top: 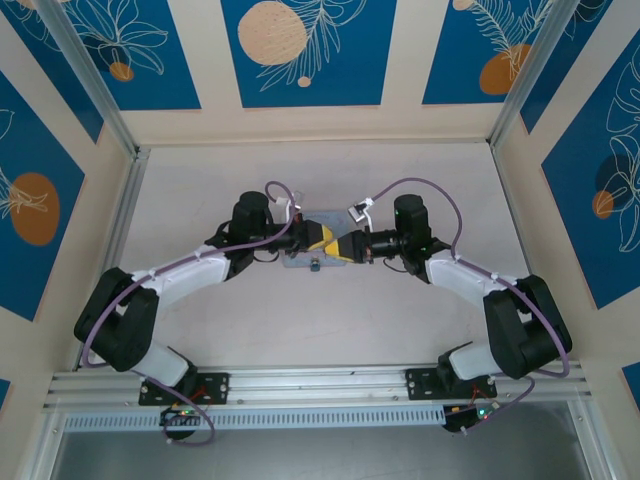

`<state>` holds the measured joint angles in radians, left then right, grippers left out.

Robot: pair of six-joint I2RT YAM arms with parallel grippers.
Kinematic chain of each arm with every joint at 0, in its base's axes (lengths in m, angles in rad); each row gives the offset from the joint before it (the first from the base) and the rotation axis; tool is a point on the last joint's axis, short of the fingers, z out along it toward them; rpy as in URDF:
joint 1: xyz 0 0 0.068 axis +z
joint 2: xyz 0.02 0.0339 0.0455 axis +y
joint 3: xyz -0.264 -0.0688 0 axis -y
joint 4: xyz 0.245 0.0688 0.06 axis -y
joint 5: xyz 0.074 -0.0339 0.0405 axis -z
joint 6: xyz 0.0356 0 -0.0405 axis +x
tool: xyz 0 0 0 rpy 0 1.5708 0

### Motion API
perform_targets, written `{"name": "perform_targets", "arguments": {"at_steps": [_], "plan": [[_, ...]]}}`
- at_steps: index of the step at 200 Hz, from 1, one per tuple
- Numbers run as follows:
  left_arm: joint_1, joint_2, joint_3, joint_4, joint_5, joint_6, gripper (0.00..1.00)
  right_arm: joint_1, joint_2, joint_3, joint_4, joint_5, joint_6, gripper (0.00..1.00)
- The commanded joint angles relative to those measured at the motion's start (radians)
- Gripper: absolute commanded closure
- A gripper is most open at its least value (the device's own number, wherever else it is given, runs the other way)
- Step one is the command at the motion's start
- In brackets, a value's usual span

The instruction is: Unlock the padlock with the key

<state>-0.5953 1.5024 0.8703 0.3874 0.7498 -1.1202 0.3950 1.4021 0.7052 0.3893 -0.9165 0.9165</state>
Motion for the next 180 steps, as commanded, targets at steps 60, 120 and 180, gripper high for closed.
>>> {"name": "perform_targets", "arguments": {"at_steps": [60, 120, 180], "plan": [[-0.016, -0.053, 0.018, -0.147, -0.158, 0.057, 1.0, -0.146, -0.231, -0.051, -0.242, 0.063, -0.077, 0.31], [-0.021, -0.095, 0.041, -0.189, -0.416, 0.087, 1.0, -0.095, -0.343, -0.098, -0.283, 0.524, 0.109, 0.31], [-0.086, -0.113, -0.011, -0.029, -0.674, -0.073, 1.0, -0.029, -0.217, -0.067, 0.013, 0.684, 0.213, 0.34]]}}
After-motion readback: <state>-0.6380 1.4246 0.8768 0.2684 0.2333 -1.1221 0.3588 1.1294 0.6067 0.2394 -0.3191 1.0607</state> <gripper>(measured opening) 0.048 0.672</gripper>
